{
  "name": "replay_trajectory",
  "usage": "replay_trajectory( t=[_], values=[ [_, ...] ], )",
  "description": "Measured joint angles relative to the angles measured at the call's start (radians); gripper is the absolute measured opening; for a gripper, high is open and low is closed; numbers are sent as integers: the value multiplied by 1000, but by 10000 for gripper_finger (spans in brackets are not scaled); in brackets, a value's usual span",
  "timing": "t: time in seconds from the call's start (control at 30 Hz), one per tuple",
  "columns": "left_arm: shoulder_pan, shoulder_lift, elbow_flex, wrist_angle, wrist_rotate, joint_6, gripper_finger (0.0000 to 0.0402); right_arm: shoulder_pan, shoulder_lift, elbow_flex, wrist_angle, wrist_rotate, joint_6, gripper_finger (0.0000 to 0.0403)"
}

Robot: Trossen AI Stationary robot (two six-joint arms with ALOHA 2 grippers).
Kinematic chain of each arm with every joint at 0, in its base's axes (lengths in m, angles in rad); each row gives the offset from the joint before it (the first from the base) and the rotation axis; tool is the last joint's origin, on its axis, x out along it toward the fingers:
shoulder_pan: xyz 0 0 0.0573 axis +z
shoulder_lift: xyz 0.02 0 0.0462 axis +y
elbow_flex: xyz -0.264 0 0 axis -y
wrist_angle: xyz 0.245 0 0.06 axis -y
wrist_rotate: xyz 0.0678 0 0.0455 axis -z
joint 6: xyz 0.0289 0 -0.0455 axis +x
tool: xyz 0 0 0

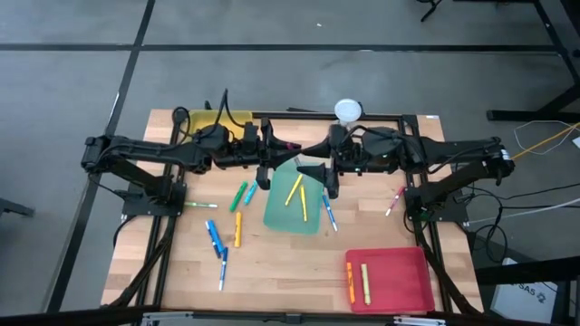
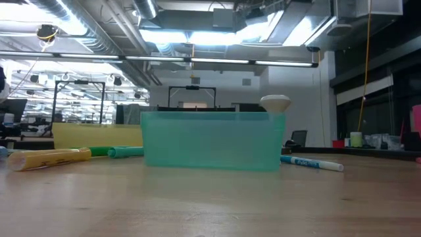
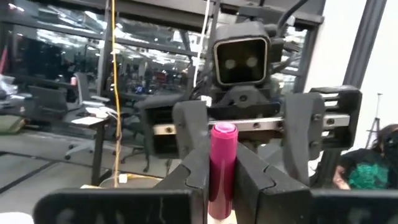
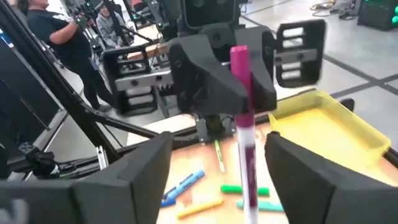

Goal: Pick & Place Markers
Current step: Put the purple marker pen into the yellow bin

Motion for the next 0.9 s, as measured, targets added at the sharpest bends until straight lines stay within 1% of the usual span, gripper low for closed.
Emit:
replay_trajectory(
  t=[0.07,0.17,0.33,0.47,0.53,0.7,0.9],
  values=[
    [16,-18,0,-39,0,2,31,0,-23,0,-33,1,10,268],
    [45,-44,0,-91,-2,13,31,0,-55,0,-69,2,38,277],
    [108,-93,0,-242,-11,19,31,1,-90,0,-109,1,48,279],
    [172,-119,0,-390,-32,34,31,1,-98,0,-132,2,56,279],
    [207,-131,0,-436,-35,37,31,1,-97,0,-136,2,55,279],
    [323,-138,0,-532,-43,65,31,1,-97,0,-136,3,52,279],
    [494,-138,0,-637,-46,-1,31,1,-97,0,-136,3,48,279]
  ],
)
